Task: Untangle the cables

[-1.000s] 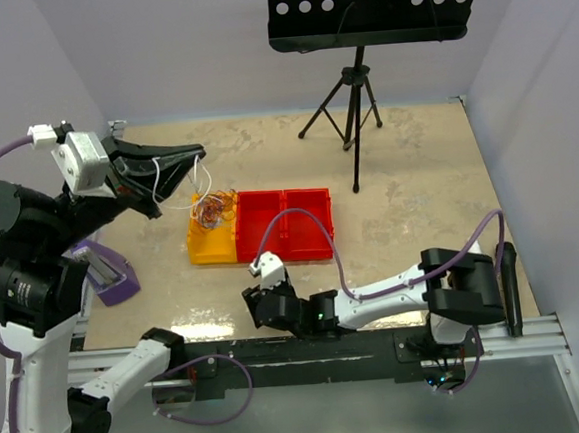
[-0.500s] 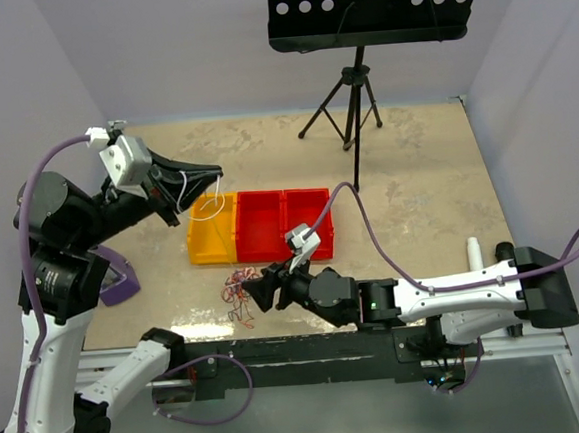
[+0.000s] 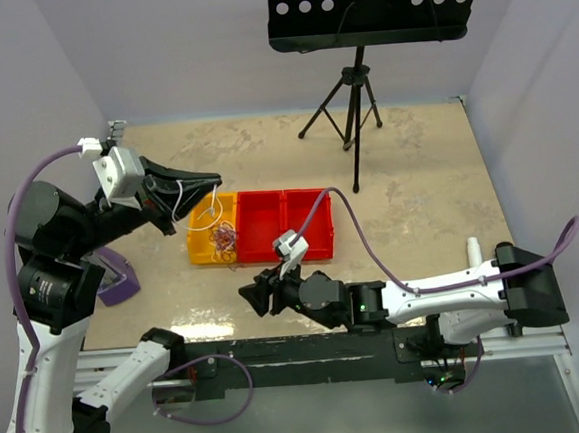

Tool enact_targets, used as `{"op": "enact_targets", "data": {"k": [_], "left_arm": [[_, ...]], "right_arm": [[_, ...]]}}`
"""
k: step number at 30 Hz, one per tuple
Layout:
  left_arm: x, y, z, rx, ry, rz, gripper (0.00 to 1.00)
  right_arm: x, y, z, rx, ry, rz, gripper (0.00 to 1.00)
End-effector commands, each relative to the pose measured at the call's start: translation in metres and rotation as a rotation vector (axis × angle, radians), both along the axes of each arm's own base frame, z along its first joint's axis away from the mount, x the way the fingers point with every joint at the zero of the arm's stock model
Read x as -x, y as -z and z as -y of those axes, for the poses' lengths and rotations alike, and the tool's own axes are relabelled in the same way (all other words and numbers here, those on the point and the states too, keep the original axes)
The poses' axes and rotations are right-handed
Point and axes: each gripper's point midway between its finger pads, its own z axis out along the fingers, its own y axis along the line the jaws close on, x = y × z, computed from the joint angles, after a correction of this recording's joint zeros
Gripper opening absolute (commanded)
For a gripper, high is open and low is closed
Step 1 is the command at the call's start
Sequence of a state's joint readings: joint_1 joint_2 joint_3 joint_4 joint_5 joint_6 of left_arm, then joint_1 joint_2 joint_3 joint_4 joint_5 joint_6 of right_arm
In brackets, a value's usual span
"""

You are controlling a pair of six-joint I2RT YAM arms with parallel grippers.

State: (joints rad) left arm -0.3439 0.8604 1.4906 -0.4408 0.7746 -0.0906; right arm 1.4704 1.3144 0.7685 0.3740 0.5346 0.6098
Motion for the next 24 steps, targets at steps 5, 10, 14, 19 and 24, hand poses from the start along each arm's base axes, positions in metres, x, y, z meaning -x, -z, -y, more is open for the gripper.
{"op": "enact_targets", "data": {"k": [5,10,14,19,24], "left_arm": [[0.009,-0.009,0.004,0.023,0.047,0.011,0.00],[0.011,-0.008,0.004,0.023,0.054,0.004,0.00],[0.014,-0.010,0.004,0.028,0.063,0.007,0.00],[0.016,-0.012,0.004,0.032,0.067,0.011,0.00],[0.018,-0.015,0.004,0.037,0.074,0.015,0.00]], "right_arm": [[-0.018,-0.023,0.004,-0.064,0.084,0.022,0.55],[-0.024,-0.025,0.007,-0.048,0.114,0.040,0.52],[-0.024,-0.014,0.005,-0.020,0.113,0.029,0.41],[-0.023,-0.010,0.007,-0.025,0.118,0.015,0.19],[-0.027,-0.006,0.009,-0.007,0.135,0.014,0.32]]}}
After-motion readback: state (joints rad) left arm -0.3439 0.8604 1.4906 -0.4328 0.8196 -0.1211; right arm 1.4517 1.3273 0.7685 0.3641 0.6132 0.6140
